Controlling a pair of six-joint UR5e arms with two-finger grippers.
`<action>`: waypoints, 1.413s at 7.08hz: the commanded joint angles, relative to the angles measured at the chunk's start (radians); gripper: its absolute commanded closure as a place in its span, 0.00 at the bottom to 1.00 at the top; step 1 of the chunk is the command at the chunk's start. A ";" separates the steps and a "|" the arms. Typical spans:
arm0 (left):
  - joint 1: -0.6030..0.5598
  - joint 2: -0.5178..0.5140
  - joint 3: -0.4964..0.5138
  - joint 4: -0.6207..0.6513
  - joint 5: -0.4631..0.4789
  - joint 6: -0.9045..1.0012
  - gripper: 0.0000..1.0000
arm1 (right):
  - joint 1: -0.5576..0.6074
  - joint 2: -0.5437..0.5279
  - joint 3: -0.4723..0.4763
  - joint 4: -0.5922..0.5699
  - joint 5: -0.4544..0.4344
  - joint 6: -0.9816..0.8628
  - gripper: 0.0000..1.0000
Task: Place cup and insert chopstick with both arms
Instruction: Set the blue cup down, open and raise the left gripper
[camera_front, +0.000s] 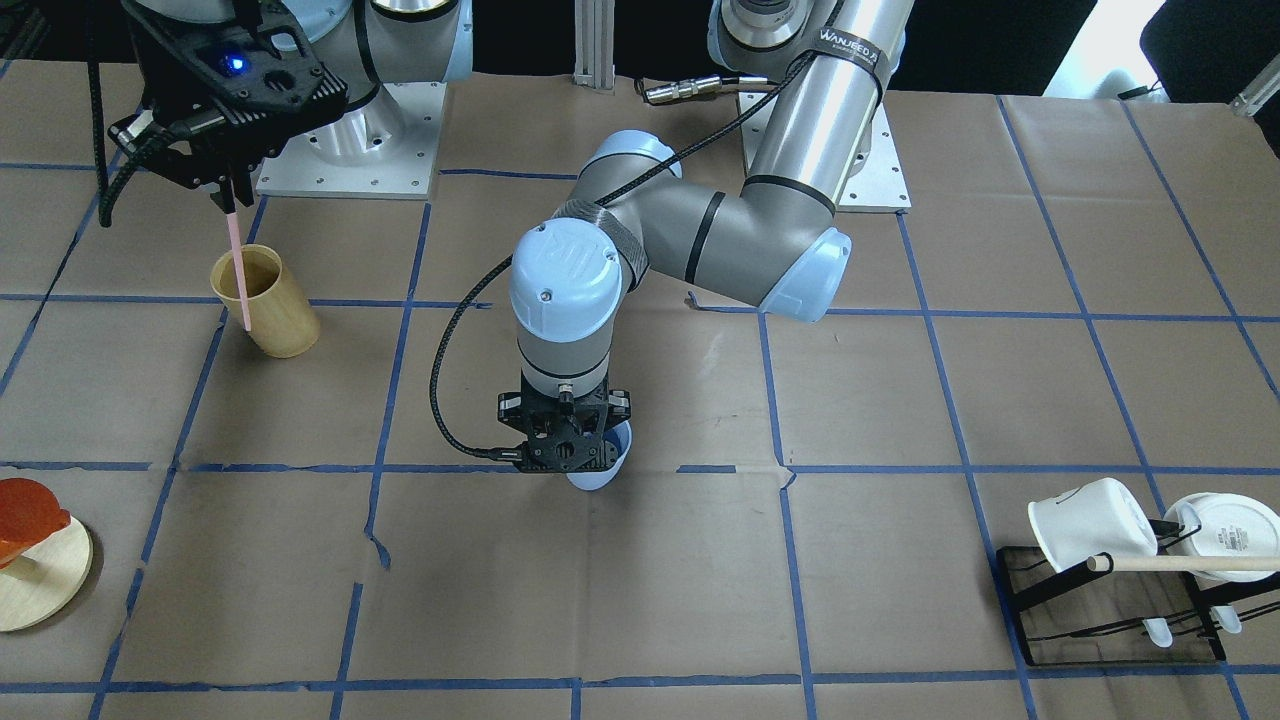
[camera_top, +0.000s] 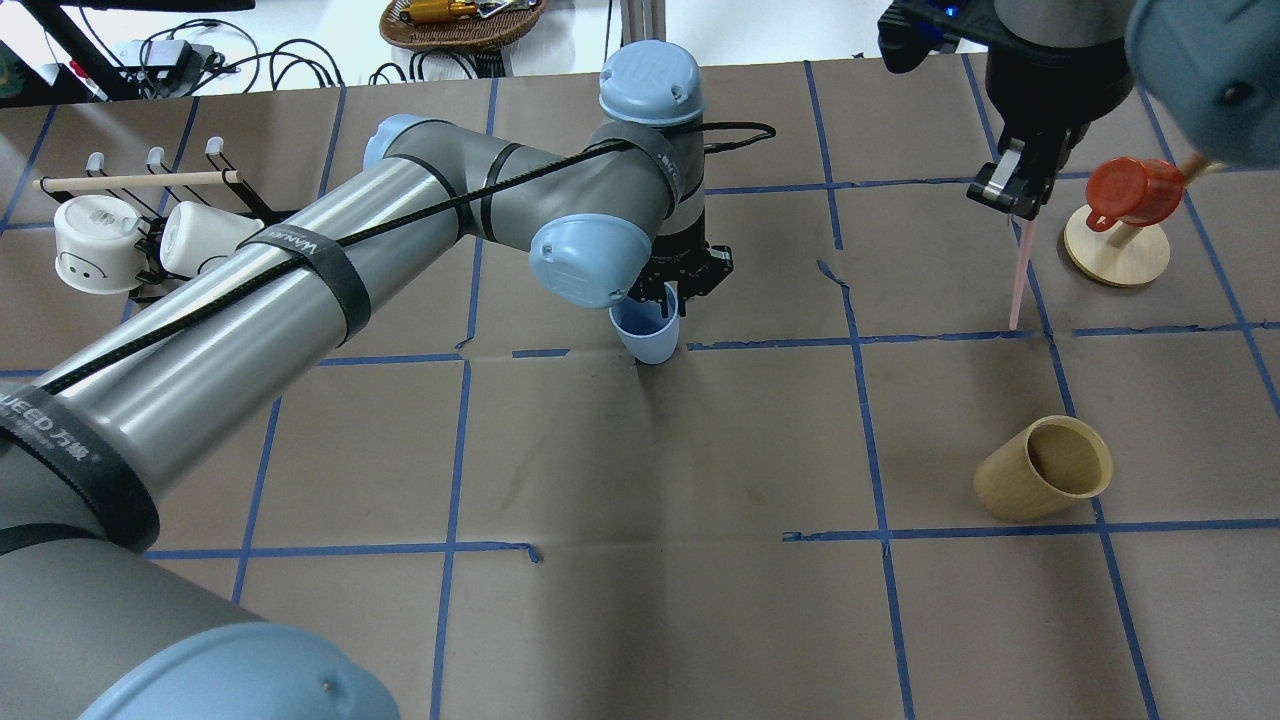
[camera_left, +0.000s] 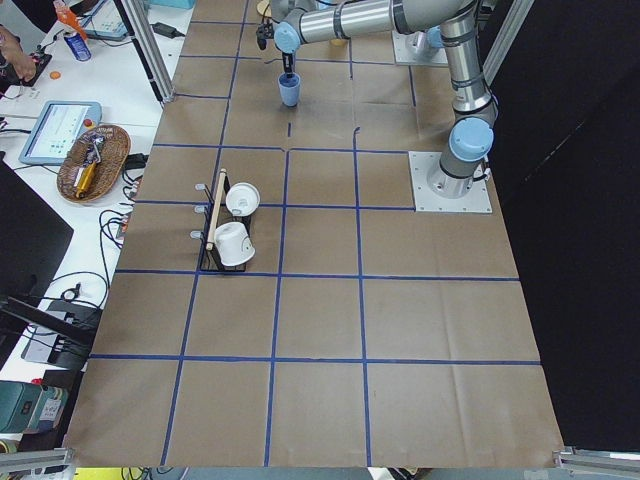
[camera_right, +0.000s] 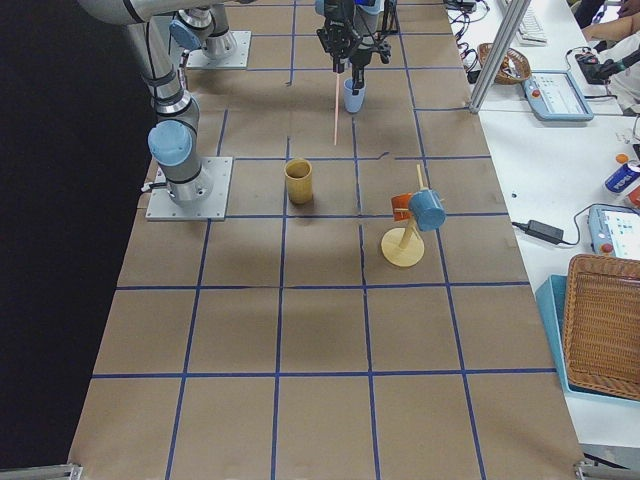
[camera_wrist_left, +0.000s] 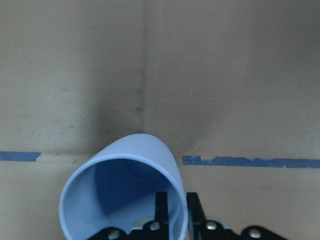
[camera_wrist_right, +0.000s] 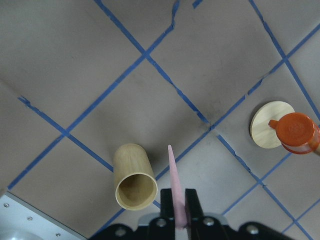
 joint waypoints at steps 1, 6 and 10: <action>0.003 0.018 0.002 -0.006 -0.003 0.001 0.00 | 0.000 0.005 -0.037 -0.013 0.169 0.050 0.94; 0.088 0.248 -0.003 -0.267 -0.013 0.139 0.00 | 0.002 0.020 -0.039 -0.113 0.375 0.183 0.96; 0.300 0.458 -0.041 -0.486 0.003 0.445 0.00 | 0.053 0.073 -0.031 -0.252 0.458 0.312 0.96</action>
